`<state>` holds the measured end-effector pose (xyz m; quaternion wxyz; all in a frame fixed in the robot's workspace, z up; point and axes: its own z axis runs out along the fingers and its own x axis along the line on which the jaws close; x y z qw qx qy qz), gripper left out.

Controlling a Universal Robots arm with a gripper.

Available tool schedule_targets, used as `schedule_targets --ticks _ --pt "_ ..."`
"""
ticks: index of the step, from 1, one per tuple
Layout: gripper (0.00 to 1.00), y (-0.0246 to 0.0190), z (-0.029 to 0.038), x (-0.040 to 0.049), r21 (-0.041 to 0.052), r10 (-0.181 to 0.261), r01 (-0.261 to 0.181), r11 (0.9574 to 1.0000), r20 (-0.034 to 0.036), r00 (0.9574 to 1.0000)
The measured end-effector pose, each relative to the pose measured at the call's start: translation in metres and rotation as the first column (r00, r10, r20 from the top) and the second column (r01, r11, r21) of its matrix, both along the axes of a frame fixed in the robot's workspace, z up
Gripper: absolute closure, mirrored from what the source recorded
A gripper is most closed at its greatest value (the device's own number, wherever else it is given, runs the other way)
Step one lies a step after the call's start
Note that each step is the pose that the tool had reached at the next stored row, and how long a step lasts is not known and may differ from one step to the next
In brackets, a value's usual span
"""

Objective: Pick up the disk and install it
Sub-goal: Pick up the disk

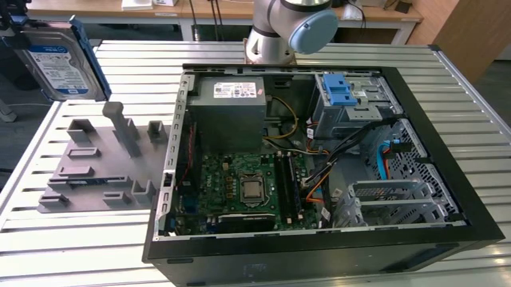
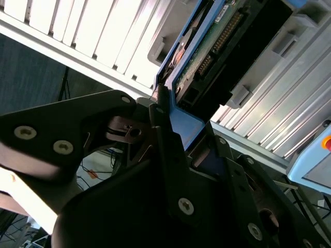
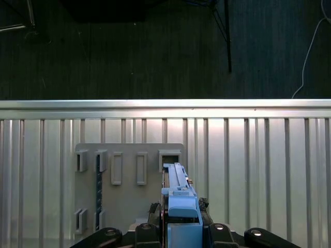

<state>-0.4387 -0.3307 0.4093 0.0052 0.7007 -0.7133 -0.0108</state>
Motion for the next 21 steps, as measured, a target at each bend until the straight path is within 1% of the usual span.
schedule_targets --ticks 6,15,21 --pt "0.63 0.0 0.0078 0.0 0.0002 0.0 0.0 1.0 0.0004 1.0" --pt "0.63 0.0 0.0231 0.0 0.0004 0.0 0.0 1.0 0.0004 1.0" --pt "0.63 0.0 0.0293 0.0 0.0005 0.0 0.0 1.0 0.0004 1.0"
